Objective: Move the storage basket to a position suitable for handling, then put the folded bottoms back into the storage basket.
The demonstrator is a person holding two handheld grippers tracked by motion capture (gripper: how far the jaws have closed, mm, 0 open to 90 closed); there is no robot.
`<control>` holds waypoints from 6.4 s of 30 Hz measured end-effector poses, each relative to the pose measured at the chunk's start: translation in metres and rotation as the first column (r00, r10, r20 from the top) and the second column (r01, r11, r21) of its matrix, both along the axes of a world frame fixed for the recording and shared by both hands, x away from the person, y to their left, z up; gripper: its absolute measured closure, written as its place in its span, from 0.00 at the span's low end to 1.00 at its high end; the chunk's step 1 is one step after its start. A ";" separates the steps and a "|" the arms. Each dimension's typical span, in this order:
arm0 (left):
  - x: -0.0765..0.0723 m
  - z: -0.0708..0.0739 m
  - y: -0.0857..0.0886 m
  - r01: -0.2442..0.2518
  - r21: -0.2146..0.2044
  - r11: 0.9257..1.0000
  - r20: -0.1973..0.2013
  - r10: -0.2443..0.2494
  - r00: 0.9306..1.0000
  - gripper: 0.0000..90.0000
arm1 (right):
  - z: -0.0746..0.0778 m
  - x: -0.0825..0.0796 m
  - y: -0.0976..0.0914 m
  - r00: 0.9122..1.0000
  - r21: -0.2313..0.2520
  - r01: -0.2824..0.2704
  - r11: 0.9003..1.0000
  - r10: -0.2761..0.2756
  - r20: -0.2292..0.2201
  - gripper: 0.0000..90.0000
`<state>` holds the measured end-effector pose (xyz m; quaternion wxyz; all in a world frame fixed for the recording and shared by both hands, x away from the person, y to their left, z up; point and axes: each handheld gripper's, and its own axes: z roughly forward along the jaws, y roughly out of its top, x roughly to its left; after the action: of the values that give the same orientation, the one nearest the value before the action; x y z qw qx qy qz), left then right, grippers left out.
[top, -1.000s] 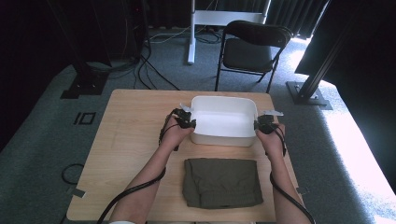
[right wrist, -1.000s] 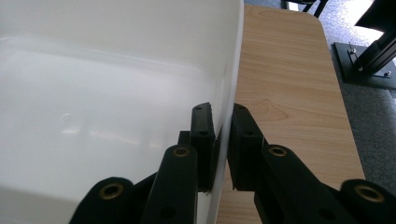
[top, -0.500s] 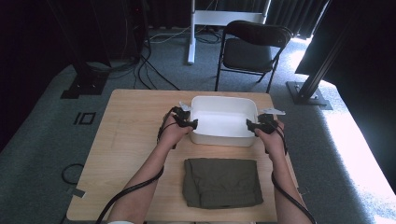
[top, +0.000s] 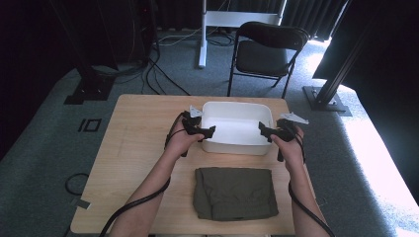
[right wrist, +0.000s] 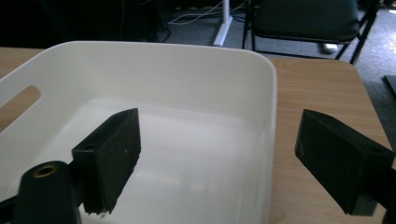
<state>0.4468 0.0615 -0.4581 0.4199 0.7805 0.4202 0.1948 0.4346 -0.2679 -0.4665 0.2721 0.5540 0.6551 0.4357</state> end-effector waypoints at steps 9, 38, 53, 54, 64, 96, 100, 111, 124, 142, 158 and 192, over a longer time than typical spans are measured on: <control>-0.010 0.002 0.010 0.035 0.013 0.999 0.002 -0.035 0.999 0.22 | 0.004 -0.011 0.005 0.997 -0.049 -0.081 0.996 0.080 -0.013 0.15; -0.058 0.006 0.019 0.143 -0.040 0.989 0.016 -0.142 0.990 0.22 | 0.010 -0.063 0.004 0.990 -0.056 -0.131 0.990 0.133 0.034 0.15; -0.084 -0.004 0.020 0.173 -0.045 0.984 -0.002 -0.173 0.985 0.22 | 0.001 -0.091 0.005 0.988 -0.056 -0.151 0.987 0.153 0.035 0.15; -0.085 -0.006 0.020 0.170 -0.048 0.984 -0.002 -0.171 0.985 0.22 | 0.000 -0.093 0.005 0.988 -0.054 -0.148 0.987 0.150 0.034 0.15; -0.100 -0.020 0.022 0.185 -0.044 0.982 -0.020 -0.186 0.982 0.22 | -0.013 -0.109 0.006 0.988 -0.047 -0.148 0.988 0.149 0.031 0.15; -0.137 -0.062 0.026 0.158 0.010 0.987 -0.132 -0.155 0.979 0.22 | -0.085 -0.146 0.001 0.974 -0.044 -0.173 0.984 0.165 -0.154 0.15; -0.143 -0.066 0.024 0.155 0.005 0.988 -0.154 -0.153 0.976 0.22 | -0.088 -0.149 0.004 0.971 -0.038 -0.176 0.984 0.167 -0.170 0.15; -0.149 -0.078 0.022 0.121 -0.010 0.993 -0.197 -0.120 0.973 0.22 | -0.092 -0.154 0.005 0.974 -0.034 -0.158 0.987 0.150 -0.171 0.15; -0.151 -0.090 0.009 0.119 0.036 0.992 -0.192 -0.110 0.975 0.20 | -0.094 -0.155 0.006 0.963 -0.040 -0.190 0.981 0.178 -0.201 0.16; -0.153 -0.098 -0.001 0.139 0.104 0.985 -0.110 -0.127 0.986 0.19 | -0.094 -0.156 0.014 0.961 -0.115 -0.213 0.970 0.187 -0.202 0.22; -0.154 -0.096 -0.008 0.199 0.053 0.979 -0.091 -0.194 0.977 0.82 | -0.086 -0.158 0.027 0.932 -0.127 -0.323 0.938 0.292 -0.214 0.83; -0.146 -0.043 0.004 0.214 -0.094 0.972 -0.061 -0.221 0.973 0.91 | -0.025 -0.159 0.023 0.930 -0.016 -0.346 0.938 0.340 -0.139 0.87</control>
<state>0.3011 0.0652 -0.5007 0.4568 0.8094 0.3549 0.1013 0.2757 -0.2444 -0.4911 0.1583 0.4536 0.7672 0.4249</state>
